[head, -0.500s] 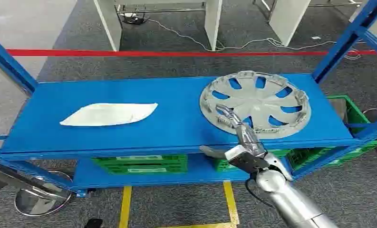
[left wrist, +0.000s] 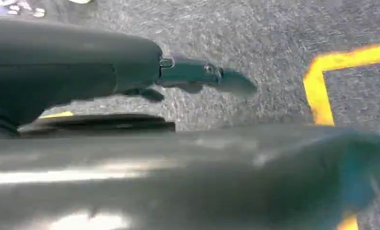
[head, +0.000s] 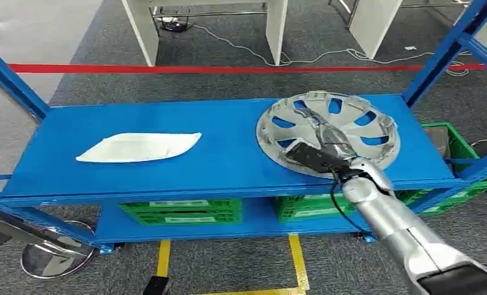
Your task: Take the parts from the cabinet and place them on the table.
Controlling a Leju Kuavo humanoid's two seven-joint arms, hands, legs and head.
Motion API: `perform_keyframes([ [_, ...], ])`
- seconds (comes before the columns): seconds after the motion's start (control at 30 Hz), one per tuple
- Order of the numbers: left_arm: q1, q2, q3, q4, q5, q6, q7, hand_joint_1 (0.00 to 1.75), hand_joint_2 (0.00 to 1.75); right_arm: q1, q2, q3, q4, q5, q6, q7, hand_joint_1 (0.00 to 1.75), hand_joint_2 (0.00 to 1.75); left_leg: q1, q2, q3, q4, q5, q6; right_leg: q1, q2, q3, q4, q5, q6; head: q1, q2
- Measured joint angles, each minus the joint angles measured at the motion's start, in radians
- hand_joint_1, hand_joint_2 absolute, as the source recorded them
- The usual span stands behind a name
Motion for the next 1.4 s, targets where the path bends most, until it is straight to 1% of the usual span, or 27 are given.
perform_keyframes([
  [0.07, 0.001, -0.003, -0.003, 0.0, -0.004, -0.014, 0.007, 0.0, 0.0, -0.072, 0.0, 0.014, 0.067, 0.013, 0.032, 0.018, 0.0, 1.75, 0.002, -0.001, -0.024, 0.053, -0.041, -0.013, -0.004, -0.003, 0.002, -0.003, 0.002, -0.012, -0.01, 0.0],
  [0.13, -0.001, -0.003, -0.006, 0.0, -0.011, -0.024, 0.021, 0.0, 0.0, -0.144, 0.002, 0.043, 0.143, 0.037, 0.087, 0.051, 0.0, 1.75, 0.006, -0.001, -0.095, 0.211, -0.115, -0.021, -0.003, -0.003, 0.002, -0.003, 0.002, -0.015, -0.01, 0.0],
  [0.17, -0.001, -0.003, -0.01, 0.0, -0.014, -0.029, 0.022, 0.0, 0.0, -0.178, 0.005, 0.06, 0.188, 0.049, 0.109, 0.07, 0.0, 1.75, 0.006, -0.001, -0.133, 0.288, -0.138, -0.023, -0.002, -0.003, 0.002, -0.002, 0.001, -0.016, -0.01, 0.0],
  [0.2, -0.001, -0.003, -0.013, 0.0, -0.017, -0.032, 0.023, 0.0, 0.0, -0.202, 0.006, 0.072, 0.22, 0.055, 0.122, 0.082, 0.0, 1.75, 0.006, -0.001, -0.148, 0.314, -0.136, -0.024, -0.001, -0.003, 0.003, -0.002, 0.001, -0.016, -0.01, 0.0],
  [0.23, -0.001, -0.003, -0.014, 0.0, -0.017, -0.032, 0.022, 0.0, 0.0, -0.226, 0.006, 0.083, 0.252, 0.062, 0.133, 0.094, 0.0, 1.75, 0.006, -0.001, -0.141, 0.293, -0.108, -0.021, 0.0, -0.003, 0.004, -0.001, 0.001, -0.017, -0.01, 0.0],
  [0.27, -0.001, -0.003, -0.014, 0.0, -0.017, -0.033, 0.022, 0.0, 0.0, -0.248, 0.01, 0.094, 0.279, 0.067, 0.137, 0.103, 0.0, 1.75, 0.005, -0.001, -0.119, 0.236, -0.066, -0.017, 0.001, -0.003, 0.004, -0.001, 0.0, -0.017, -0.01, 0.0],
  [0.33, -0.001, -0.003, -0.015, 0.0, -0.017, -0.033, 0.019, 0.0, 0.0, -0.295, 0.016, 0.111, 0.32, 0.081, 0.147, 0.118, 0.0, 1.75, 0.004, -0.002, -0.043, 0.06, 0.029, -0.001, 0.003, -0.001, 0.008, 0.0, -0.002, -0.014, -0.01, 0.0],
  [0.37, -0.001, -0.003, -0.015, 0.0, -0.014, -0.033, 0.018, 0.0, 0.0, -0.314, 0.019, 0.119, 0.342, 0.084, 0.149, 0.123, 0.0, 1.75, -0.002, -0.002, -0.021, 0.023, 0.022, 0.007, 0.007, -0.001, 0.006, 0.0, -0.004, -0.011, -0.008, 0.0],
  [0.47, -0.003, -0.006, -0.015, 0.0, -0.011, -0.033, 0.017, 0.0, 0.0, -0.336, 0.021, 0.134, 0.381, 0.088, 0.154, 0.125, 0.0, 1.75, -0.003, -0.003, -0.021, 0.001, 0.016, 0.012, 0.006, -0.003, -0.001, -0.003, -0.001, 0.001, -0.008, 0.0],
  [0.53, -0.002, -0.008, -0.014, 0.0, -0.01, -0.032, 0.017, 0.0, 0.0, -0.345, 0.023, 0.143, 0.394, 0.09, 0.153, 0.125, 0.0, 1.75, 0.007, -0.002, -0.01, -0.018, 0.024, 0.023, 0.005, -0.004, -0.012, 0.0, -0.011, 0.012, -0.008, 0.0],
  [0.57, -0.003, -0.009, -0.014, 0.0, -0.01, -0.032, 0.016, 0.0, 0.0, -0.353, 0.023, 0.145, 0.402, 0.09, 0.154, 0.125, 0.0, 1.75, 0.007, -0.002, -0.009, -0.019, 0.024, 0.025, 0.005, -0.004, -0.022, 0.03, -0.031, 0.017, -0.006, 0.0],
  [0.67, -0.005, -0.011, -0.014, 0.0, -0.01, -0.033, 0.016, 0.0, 0.0, -0.36, 0.024, 0.153, 0.423, 0.09, 0.154, 0.125, 0.0, 1.75, 0.007, -0.001, -0.009, -0.018, 0.023, 0.03, 0.001, -0.004, -0.135, 0.266, -0.129, 0.03, -0.005, 0.0],
  [0.7, -0.005, -0.011, -0.014, 0.0, -0.01, -0.033, 0.016, 0.0, 0.0, -0.359, 0.024, 0.155, 0.431, 0.09, 0.155, 0.127, 0.0, 1.75, 0.007, -0.002, -0.008, -0.017, 0.022, 0.031, 0.0, -0.004, -0.162, 0.312, -0.134, 0.032, -0.003, 0.0],
  [0.73, -0.004, -0.011, -0.014, 0.0, -0.01, -0.033, 0.016, 0.0, 0.0, -0.358, 0.024, 0.157, 0.437, 0.09, 0.155, 0.129, 0.0, 1.75, 0.007, -0.003, -0.007, -0.017, 0.021, 0.031, -0.002, -0.004, -0.164, 0.302, -0.113, 0.033, -0.004, 0.0],
  [0.77, -0.004, -0.011, -0.014, 0.0, -0.01, -0.033, 0.016, 0.0, 0.0, -0.359, 0.024, 0.158, 0.44, 0.09, 0.155, 0.131, 0.0, 1.75, 0.008, -0.004, -0.006, -0.016, 0.02, 0.029, -0.004, -0.005, -0.144, 0.251, -0.075, 0.034, -0.004, 0.0],
  [0.83, -0.005, -0.012, -0.014, 0.0, -0.01, -0.033, 0.016, 0.0, 0.0, -0.366, 0.024, 0.162, 0.444, 0.09, 0.155, 0.132, 0.0, 1.75, 0.01, -0.004, -0.002, -0.008, 0.011, 0.02, -0.008, -0.009, -0.055, 0.062, 0.025, 0.038, -0.004, 0.0],
  [0.87, -0.005, -0.011, -0.014, 0.0, -0.01, -0.033, 0.016, 0.0, 0.0, -0.369, 0.024, 0.165, 0.447, 0.09, 0.154, 0.133, 0.0, 1.75, 0.007, -0.005, -0.005, -0.004, 0.007, 0.013, -0.005, -0.008, -0.032, 0.026, 0.006, 0.038, -0.004, 0.0],
  [0.9, -0.006, -0.011, -0.015, 0.0, -0.01, -0.033, 0.016, 0.0, 0.0, -0.372, 0.026, 0.167, 0.448, 0.09, 0.155, 0.134, 0.0, 1.75, 0.002, -0.005, -0.012, 0.007, 0.004, 0.008, -0.004, -0.004, -0.021, 0.009, 0.008, 0.025, -0.005, 0.0],
  [1.0, -0.005, -0.011, -0.014, 0.0, -0.007, -0.029, 0.015, 0.0, 0.0, -0.368, 0.025, 0.171, 0.457, 0.09, 0.16, 0.138, 0.0, 1.75, 0.004, -0.005, -0.011, 0.003, 0.007, 0.001, 0.001, -0.004, -0.025, 0.015, 0.006, 0.008, -0.003, 0.0],
  [1.07, -0.005, -0.011, -0.014, 0.0, -0.005, -0.028, 0.012, 0.0, 0.0, -0.37, 0.026, 0.171, 0.462, 0.09, 0.167, 0.139, 0.0, 1.75, 0.006, -0.005, -0.02, 0.032, -0.021, -0.011, -0.006, -0.004, -0.02, 0.011, 0.009, -0.006, -0.007, 0.0],
  [1.17, -0.006, -0.011, -0.014, 0.0, 0.0, -0.027, 0.005, 0.0, 0.0, -0.366, 0.026, 0.172, 0.471, 0.081, 0.188, 0.139, 0.0, 1.75, 0.007, -0.005, -0.117, 0.249, -0.124, -0.019, -0.004, -0.003, -0.018, 0.012, 0.006, -0.013, -0.01, 0.0],
  [1.2, -0.006, -0.011, -0.014, 0.0, 0.001, -0.027, 0.004, 0.0, 0.0, -0.361, 0.026, 0.172, 0.474, 0.072, 0.192, 0.138, 0.0, 1.75, 0.006, -0.005, -0.146, 0.307, -0.139, -0.018, -0.002, -0.003, -0.017, 0.012, 0.006, -0.014, -0.01, 0.0],
  [1.23, -0.005, -0.01, -0.014, 0.0, 0.001, -0.027, 0.003, 0.0, 0.0, -0.356, 0.026, 0.172, 0.477, 0.06, 0.198, 0.133, 0.0, 0.0, 0.006, -0.005, -0.151, 0.314, -0.127, -0.015, -0.001, -0.003, -0.016, 0.012, 0.005, -0.015, -0.01, 0.0],
  [1.27, -0.005, -0.01, -0.014, 0.0, 0.002, -0.027, 0.002, 0.0, 0.0, -0.353, 0.027, 0.172, 0.479, 0.043, 0.202, 0.125, 0.0, 0.0, 0.005, -0.005, -0.136, 0.277, -0.093, -0.01, 0.002, -0.002, -0.014, 0.012, 0.004, -0.015, -0.011, 0.0],
  [1.33, -0.005, -0.01, -0.014, 0.0, 0.005, -0.027, -0.002, 0.0, 0.0, -0.351, 0.029, 0.165, 0.479, 0.002, 0.204, 0.096, 0.0, 0.0, 0.0, -0.005, -0.066, 0.115, 0.003, 0.008, 0.005, 0.0, -0.008, 0.012, 0.002, -0.015, -0.01, 0.0],
  [1.37, -0.005, -0.01, -0.014, 0.0, 0.008, -0.027, -0.005, 0.0, 0.0, -0.35, 0.032, 0.155, 0.479, -0.024, 0.202, 0.075, 0.0, 0.0, -0.005, -0.006, -0.036, 0.039, 0.028, 0.021, 0.005, 0.001, -0.008, 0.011, 0.001, -0.014, -0.01, 0.0],
  [1.4, -0.005, -0.01, -0.014, 0.0, 0.012, -0.025, -0.006, 0.0, 0.0, -0.35, 0.036, 0.144, 0.479, -0.046, 0.195, 0.055, 0.0, 0.0, -0.006, -0.005, -0.025, 0.024, 0.019, 0.025, 0.013, 0.002, -0.011, 0.013, -0.001, -0.01, -0.008, 0.0],
])
